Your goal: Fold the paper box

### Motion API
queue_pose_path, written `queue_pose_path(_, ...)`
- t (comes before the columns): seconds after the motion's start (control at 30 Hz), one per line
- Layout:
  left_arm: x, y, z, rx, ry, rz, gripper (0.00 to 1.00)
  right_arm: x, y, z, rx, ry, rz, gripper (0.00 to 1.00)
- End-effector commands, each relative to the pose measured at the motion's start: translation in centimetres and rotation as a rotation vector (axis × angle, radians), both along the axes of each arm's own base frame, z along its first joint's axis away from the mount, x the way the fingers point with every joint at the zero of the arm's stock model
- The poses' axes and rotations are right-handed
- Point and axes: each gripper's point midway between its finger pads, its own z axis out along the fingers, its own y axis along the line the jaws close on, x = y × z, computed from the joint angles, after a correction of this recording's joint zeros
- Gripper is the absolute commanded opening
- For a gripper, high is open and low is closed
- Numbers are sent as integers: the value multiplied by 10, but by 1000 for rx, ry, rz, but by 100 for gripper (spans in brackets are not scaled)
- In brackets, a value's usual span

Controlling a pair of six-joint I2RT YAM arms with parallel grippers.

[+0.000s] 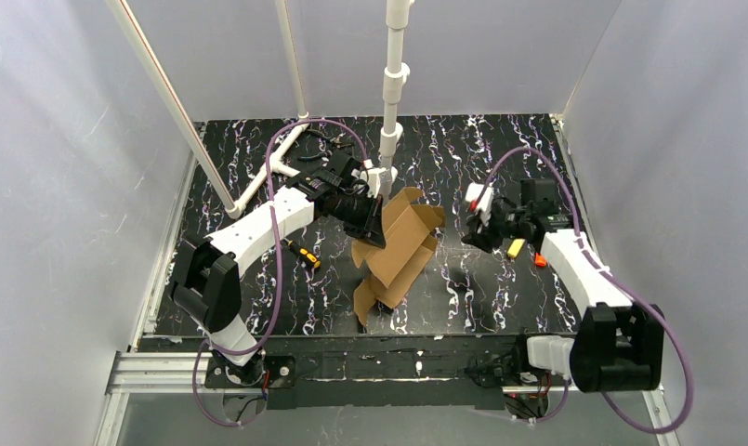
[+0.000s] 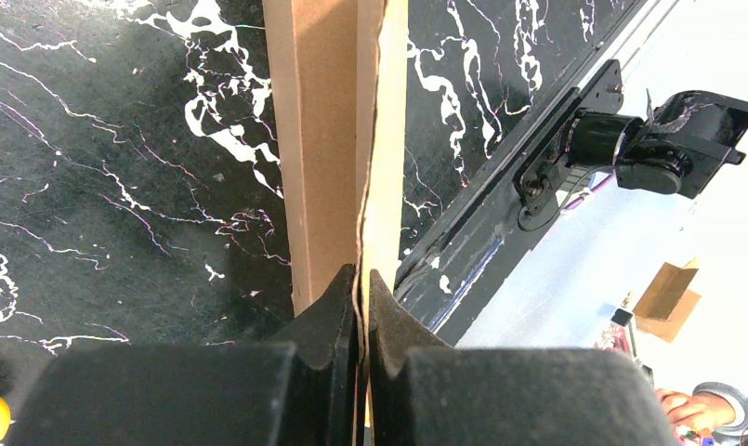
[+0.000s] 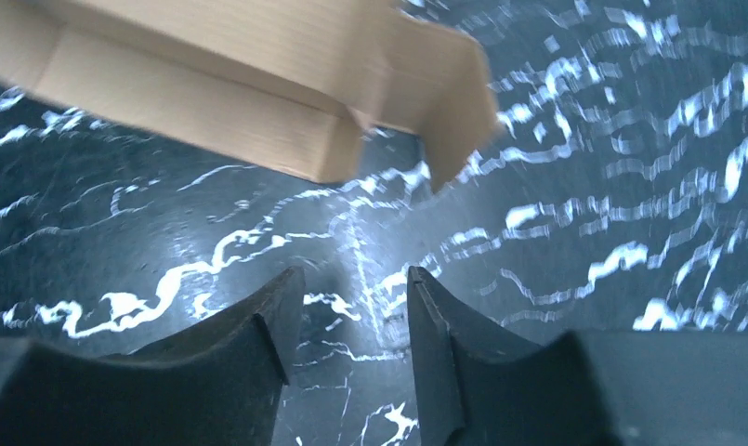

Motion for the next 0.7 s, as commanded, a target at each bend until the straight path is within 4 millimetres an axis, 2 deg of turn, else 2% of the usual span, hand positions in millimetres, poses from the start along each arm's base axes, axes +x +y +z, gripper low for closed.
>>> queue_pose_path(0.0,-8,9,1,46,-9,-6,0,43,-10,-7,232,200,-246,57)
queue_pose_path(0.03,-8,9,2,44,-10,-9,0,61,-15,-11,268,192,-283,57)
queue_pose_path(0.07,-8,9,2,45,-11,-11,0,71,-19,-13,297,203,-326,57)
queue_pose_path(0.13,-8,9,3,47,-16,-14,0,94,-18,-18,345,169,-359,57)
queue_pose_path(0.17,-8,10,4,49,-21,-13,0,108,-16,-11,385,119,-366,58)
queue_pose_path(0.23,-10,12,4,52,-27,-19,0,125,-15,-13,400,70,-398,57)
queue_pose_path(0.27,-10,13,3,56,-29,-21,0,130,0,-12,399,60,-381,55)
queue_pose_path(0.33,-11,13,1,57,-26,-27,0,144,13,-20,389,69,-393,53)
queue_pose_path(0.43,-13,13,1,54,-20,-36,0,157,33,-25,406,92,-386,49)
queue_pose_path(0.53,-13,13,1,57,-26,-44,0,167,42,-31,413,104,-380,45)
queue_pose_path(0.6,-14,14,1,56,-27,-49,0,167,45,-35,407,108,-346,44)
queue_pose_path(0.67,-14,14,2,55,-30,-52,0,154,53,-42,389,134,-248,43)
